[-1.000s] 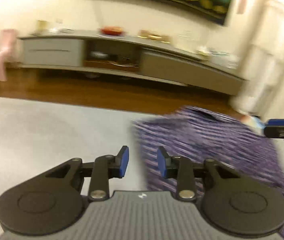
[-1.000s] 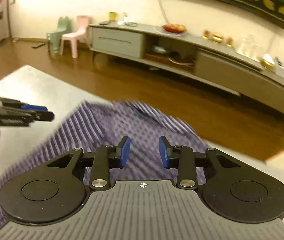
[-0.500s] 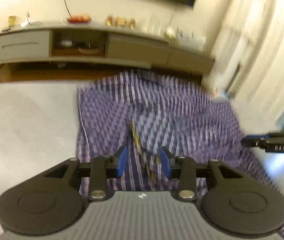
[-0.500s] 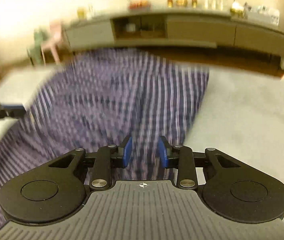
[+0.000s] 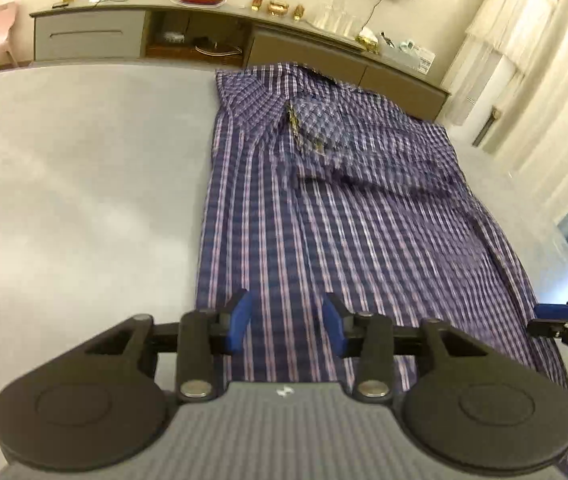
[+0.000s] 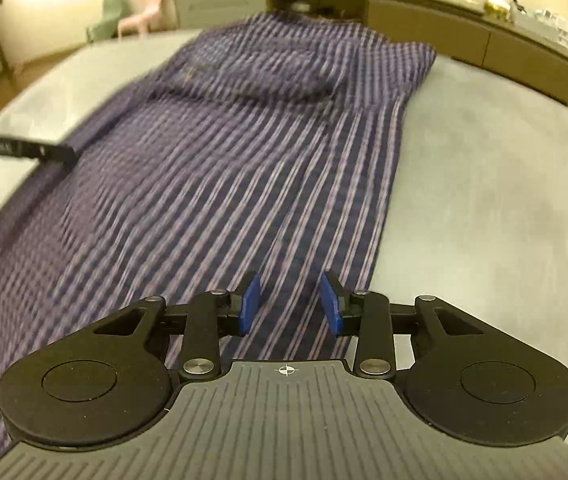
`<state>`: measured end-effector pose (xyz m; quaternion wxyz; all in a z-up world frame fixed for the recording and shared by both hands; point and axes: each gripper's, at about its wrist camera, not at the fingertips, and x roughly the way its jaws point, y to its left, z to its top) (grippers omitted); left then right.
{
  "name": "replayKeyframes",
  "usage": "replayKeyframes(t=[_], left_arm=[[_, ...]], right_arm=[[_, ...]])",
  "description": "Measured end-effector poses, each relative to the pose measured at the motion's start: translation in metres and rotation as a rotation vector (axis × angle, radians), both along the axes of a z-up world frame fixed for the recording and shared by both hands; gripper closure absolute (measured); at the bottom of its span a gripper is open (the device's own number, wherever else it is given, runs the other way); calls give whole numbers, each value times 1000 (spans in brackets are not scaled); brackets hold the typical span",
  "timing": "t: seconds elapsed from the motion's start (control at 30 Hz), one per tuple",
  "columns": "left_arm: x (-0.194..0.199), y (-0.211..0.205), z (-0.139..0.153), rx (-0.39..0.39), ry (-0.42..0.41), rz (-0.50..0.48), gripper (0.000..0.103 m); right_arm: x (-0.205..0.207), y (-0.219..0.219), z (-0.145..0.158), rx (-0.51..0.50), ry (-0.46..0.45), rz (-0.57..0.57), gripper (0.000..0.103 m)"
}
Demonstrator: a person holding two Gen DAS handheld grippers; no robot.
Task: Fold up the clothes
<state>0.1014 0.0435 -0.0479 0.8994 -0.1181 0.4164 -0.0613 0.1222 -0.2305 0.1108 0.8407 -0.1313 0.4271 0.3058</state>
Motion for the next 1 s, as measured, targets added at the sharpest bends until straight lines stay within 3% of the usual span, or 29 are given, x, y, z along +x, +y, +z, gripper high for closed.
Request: replayKeyframes(t=[0.33,0.47,0.53,0.6,0.67,0.73,0.83,0.9,0.93,0.97,1.0], left_arm=[[-166,-25,8,-10,7,-90,59],[-218,-36,14,-86,13,-127,59],[-229,-33,21,-108,-6,-103,59],[-235,-19,28,-142,-22,-32,52],[-235,0,32,-143,-36,81,33],[-229,19,29,-161,-17,154,26],[-207,32,16,-216,20,179,25],[-197,26,14,-213,20,156,25],[-192,22,13,-208,18,140,28],[-188,18,13,-202,16,124,37],[-183,13,12,-189,17,107,48]], right_arm=[[-139,-38,3,-10,-25,39,55],[-174,-54,7,27,-19,29,53],[-183,-65,11,65,-4,5,53],[-192,-75,15,103,12,-18,48],[-198,-93,19,156,41,-75,44],[-192,-112,18,199,79,-167,41],[-184,-119,12,188,103,-243,41],[-186,-111,9,149,89,-214,44],[-188,-104,7,117,74,-186,50],[-191,-99,5,94,66,-163,54],[-194,-93,4,72,43,-138,65]])
